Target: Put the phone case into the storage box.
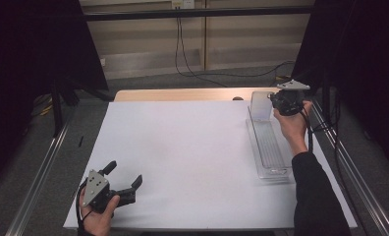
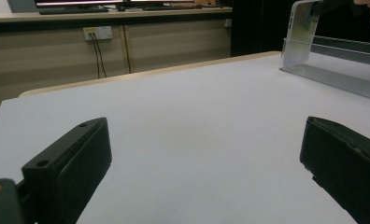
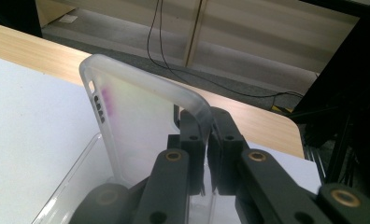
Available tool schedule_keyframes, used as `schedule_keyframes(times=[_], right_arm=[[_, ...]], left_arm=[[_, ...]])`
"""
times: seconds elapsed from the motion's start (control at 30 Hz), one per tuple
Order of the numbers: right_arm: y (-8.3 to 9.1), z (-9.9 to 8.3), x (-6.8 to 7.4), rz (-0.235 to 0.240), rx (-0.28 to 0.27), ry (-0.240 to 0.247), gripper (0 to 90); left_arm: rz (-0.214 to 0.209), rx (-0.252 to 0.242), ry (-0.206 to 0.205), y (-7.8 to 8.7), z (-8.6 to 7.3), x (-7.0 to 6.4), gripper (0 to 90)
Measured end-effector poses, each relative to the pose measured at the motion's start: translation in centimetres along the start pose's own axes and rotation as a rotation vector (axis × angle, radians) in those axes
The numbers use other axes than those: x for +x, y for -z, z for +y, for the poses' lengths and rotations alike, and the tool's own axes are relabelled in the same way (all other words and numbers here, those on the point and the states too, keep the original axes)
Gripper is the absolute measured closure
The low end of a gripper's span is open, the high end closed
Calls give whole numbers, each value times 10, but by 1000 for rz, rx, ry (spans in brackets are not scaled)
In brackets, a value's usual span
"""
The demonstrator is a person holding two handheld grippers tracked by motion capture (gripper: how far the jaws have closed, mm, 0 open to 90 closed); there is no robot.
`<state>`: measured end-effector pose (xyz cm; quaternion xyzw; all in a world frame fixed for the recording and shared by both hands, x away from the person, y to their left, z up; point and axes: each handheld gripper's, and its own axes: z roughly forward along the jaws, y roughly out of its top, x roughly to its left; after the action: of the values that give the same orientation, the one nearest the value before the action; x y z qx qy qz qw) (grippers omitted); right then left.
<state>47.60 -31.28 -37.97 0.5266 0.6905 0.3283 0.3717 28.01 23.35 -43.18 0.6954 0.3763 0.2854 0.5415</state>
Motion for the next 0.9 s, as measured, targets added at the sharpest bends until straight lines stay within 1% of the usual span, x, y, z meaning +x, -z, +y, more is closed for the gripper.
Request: schedule_keyframes(times=[0.07,0.17,0.33,0.47,0.57,0.73,0.77,0.87,0.9], right_arm=[[-1,0,-1,5,-5,-8,848],[-3,-1,-4,8,-5,-15,847],[-5,-2,-9,14,-4,-48,842],[-6,-3,-12,12,5,-55,835],[-7,-2,-13,2,13,-44,830],[-8,-2,-15,14,10,-72,833],[-8,-3,-16,18,10,-77,833],[-9,-3,-18,27,7,-94,835],[-9,-3,-17,27,7,-96,835]], left_arm=[[2,-3,-5,0,0,0,21],[-1,-3,0,0,0,0,21],[1,0,3,-1,0,0,21],[2,-1,1,-1,0,0,21],[7,6,-10,-1,-1,1,21],[7,5,-3,-1,-1,2,21],[8,6,-10,-1,-1,3,21],[10,6,-5,-2,-1,3,21],[9,6,-9,-2,-1,3,21]])
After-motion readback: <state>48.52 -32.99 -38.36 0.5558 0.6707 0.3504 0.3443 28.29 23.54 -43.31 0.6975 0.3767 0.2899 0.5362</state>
